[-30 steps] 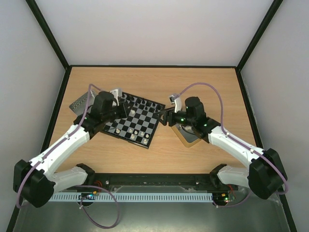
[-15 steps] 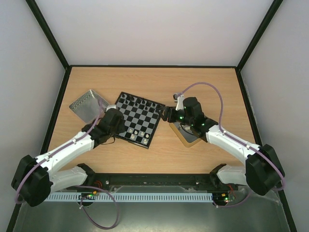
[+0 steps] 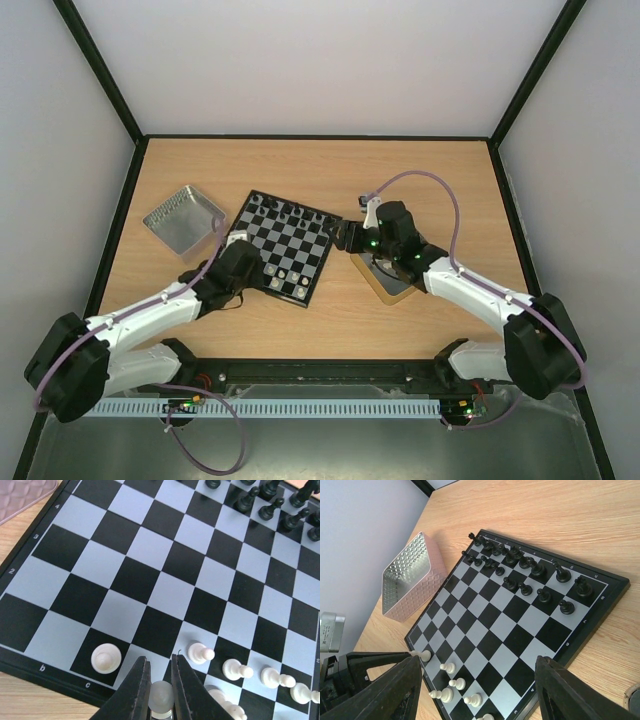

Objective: Set up the chess pieces on the board
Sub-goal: Place the chess piece on the chessboard, then pick up the chess piece from the storage box, then place the chess piece on the chessboard.

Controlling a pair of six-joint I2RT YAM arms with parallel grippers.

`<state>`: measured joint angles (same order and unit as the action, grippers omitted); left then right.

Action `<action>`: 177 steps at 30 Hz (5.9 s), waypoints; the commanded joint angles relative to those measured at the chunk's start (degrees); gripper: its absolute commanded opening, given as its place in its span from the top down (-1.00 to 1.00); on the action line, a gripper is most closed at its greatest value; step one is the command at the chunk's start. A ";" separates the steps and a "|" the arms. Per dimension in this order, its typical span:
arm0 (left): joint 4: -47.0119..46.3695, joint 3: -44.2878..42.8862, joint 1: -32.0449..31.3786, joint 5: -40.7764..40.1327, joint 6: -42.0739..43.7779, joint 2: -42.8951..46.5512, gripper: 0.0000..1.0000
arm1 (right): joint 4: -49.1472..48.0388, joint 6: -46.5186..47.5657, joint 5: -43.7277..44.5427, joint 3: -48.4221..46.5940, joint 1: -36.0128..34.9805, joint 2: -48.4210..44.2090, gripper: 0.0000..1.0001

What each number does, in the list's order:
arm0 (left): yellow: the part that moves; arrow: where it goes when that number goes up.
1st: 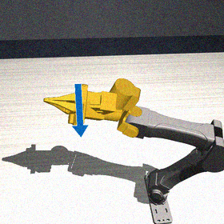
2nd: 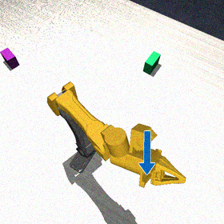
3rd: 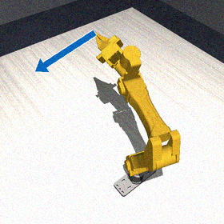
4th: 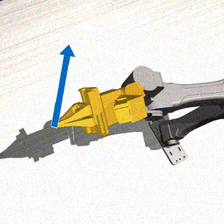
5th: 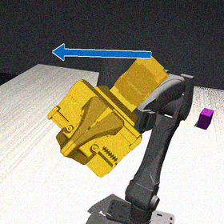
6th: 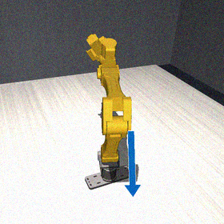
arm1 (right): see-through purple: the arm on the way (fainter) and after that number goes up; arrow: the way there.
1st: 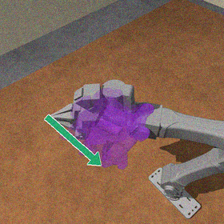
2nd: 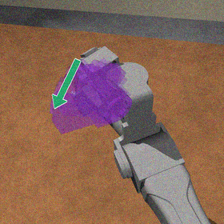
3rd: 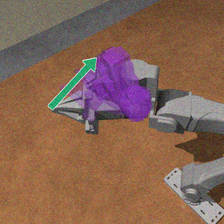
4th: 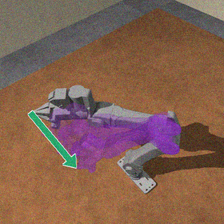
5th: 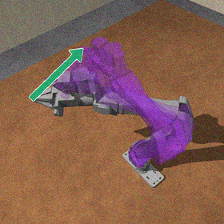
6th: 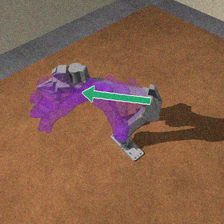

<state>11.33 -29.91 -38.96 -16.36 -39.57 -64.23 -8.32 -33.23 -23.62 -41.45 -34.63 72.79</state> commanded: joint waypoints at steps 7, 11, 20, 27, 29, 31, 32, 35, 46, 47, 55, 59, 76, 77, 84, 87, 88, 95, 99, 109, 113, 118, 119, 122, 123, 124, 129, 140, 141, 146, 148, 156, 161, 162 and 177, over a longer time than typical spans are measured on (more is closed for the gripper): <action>-7.69 2.39 -3.19 -5.54 3.09 -2.54 0.94 | -1.68 -0.60 1.27 0.41 -0.26 0.79 -0.23; -8.17 2.75 -4.37 -7.25 2.92 -4.14 0.93 | -1.61 -0.52 1.34 0.32 -0.26 0.86 -0.23; -8.74 3.72 -4.92 -10.26 2.23 -6.18 0.92 | -1.35 -0.21 1.54 0.23 -0.26 1.03 -0.23; -9.96 4.62 -4.97 -10.26 2.22 -6.20 0.83 | -1.19 -0.30 1.31 0.23 -0.25 1.28 -0.23; -10.37 4.79 -4.92 -10.35 2.36 -6.32 0.82 | -1.26 -0.34 1.25 0.23 -0.23 1.36 -0.23; -10.61 4.87 -4.98 -10.57 2.51 -6.48 0.82 | -1.34 -0.31 1.09 0.23 -0.22 1.38 -0.23; -10.70 4.86 -4.99 -10.66 2.57 -6.59 0.82 | -1.35 -0.34 1.04 0.23 -0.24 1.45 -0.23; -10.77 4.90 -4.94 -11.63 2.56 -6.70 0.82 | -1.26 -0.41 1.12 0.23 -0.26 1.49 -0.23; -11.34 5.11 -4.98 -11.62 3.34 -6.61 0.67 | -1.17 -0.38 1.12 0.32 -0.25 1.49 -0.23; -11.33 5.09 -5.01 -11.50 3.40 -6.62 0.64 | -1.09 -0.49 1.05 0.34 -0.28 1.41 -0.23; -10.69 4.79 -5.06 -10.43 3.47 -4.15 0.49 | -1.13 -0.83 0.52 0.26 -0.26 -0.37 -0.23; -8.61 3.03 -5.07 -10.62 3.18 -1.44 0.42 | -0.36 -1.44 2.51 0.16 -0.26 -1.86 -0.23; -3.03 -14.17 -0.60 -3.45 13.34 13.60 0.07 | 27.74 -8.76 33.72 -6.32 5.03 -4.73 -0.24; -3.07 -14.80 -0.53 -3.05 14.52 14.41 0.03 | 28.16 -9.04 32.54 -5.85 6.08 -4.34 -0.24; -3.62 -15.74 0.36 -1.43 17.59 16.37 -0.13 | 29.25 -10.23 26.86 -2.77 10.28 0.83 -0.19; -4.67 -14.65 0.46 0.21 18.07 16.34 -0.18 | 29.50 -11.55 28.37 -1.92 10.86 3.72 -0.12; -4.84 -14.31 0.54 0.53 18.24 16.35 -0.20 | 29.87 -12.04 29.87 -1.96 11.02 4.68 -0.08; -4.65 -13.77 0.64 0.92 19.55 16.44 -0.30 | 31.38 -12.62 35.38 -2.20 11.34 9.16 0.17; -5.11 -13.31 0.64 0.39 19.99 16.89 -0.39 | 30.45 -12.65 34.86 -0.91 11.90 10.91 0.29; -5.44 -12.53 0.67 -0.07 20.14 17.26 -0.53 | 27.57 -11.32 34.08 -0.99 12.57 14.52 0.62; -5.38 -12.36 0.69 -0.48 20.15 17.66 -0.56 | 27.12 -10.65 34.76 -1.16 12.75 15.61 0.77; -5.36 -12.45 0.73 -0.91 20.15 18.21 -0.61 | 27.63 -9.81 35.86 -1.77 12.76 14.34 0.94; -5.27 -12.45 0.73 -0.97 20.15 18.25 -0.62 | 28.03 -9.45 35.81 -2.13 12.79 13.77 0.94; -4.85 -12.97 0.73 -2.00 19.78 18.52 -0.68 | 29.47 -8.36 34.34 -3.43 12.70 11.25 0.96; -4.45 -13.40 0.73 -2.54 19.49 18.52 -0.70 | 29.84 -8.14 33.43 -3.84 12.62 10.25 0.97; -3.88 -14.03 0.73 -3.13 19.19 18.51 -0.72 | 30.28 -8.01 32.57 -4.33 12.40 9.20 0.97; -1.78 -17.47 0.73 -6.72 19.41 18.89 -0.79 | 33.30 -8.20 31.44 -8.76 8.26 5.40 0.97; -3.72 -19.92 0.82 -15.51 24.53 23.92 -0.94 | 33.83 -7.95 30.89 -25.02 -7.78 15.94 0.97; -4.26 -19.32 0.82 -16.33 23.92 24.45 -0.95 | 33.68 -7.72 30.46 -26.83 -9.01 18.27 0.97; -4.41 -18.18 1.03 -21.24 20.35 26.08 -0.97 | 32.83 -5.65 27.58 -37.79 -15.15 29.82 0.97; -4.24 -18.25 1.16 -23.04 19.78 26.82 -0.98 | 32.99 -4.76 26.19 -42.72 -17.06 34.51 0.97; -4.89 -18.30 1.43 -28.81 19.87 30.56 -0.99 | 32.92 -3.39 20.26 -60.73 -21.92 50.29 0.95; -5.34 -18.17 1.52 -29.87 20.27 31.77 -0.99 | 32.61 -1.47 17.31 -68.33 -23.46 56.67 0.94; -5.31 -18.20 1.52 -29.87 20.32 31.93 -0.99 | 32.66 -1.21 16.88 -69.54 -23.74 57.69 0.94; -4.74 -17.84 1.56 -29.75 20.50 31.89 -0.99 | 38.67 1.60 18.91 -82.78 -27.26 68.51 0.91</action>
<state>7.62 -48.64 -37.78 -44.95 -19.44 -32.60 25.69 -33.39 -7.49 -120.40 -60.66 138.91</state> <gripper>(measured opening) 0.994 0.045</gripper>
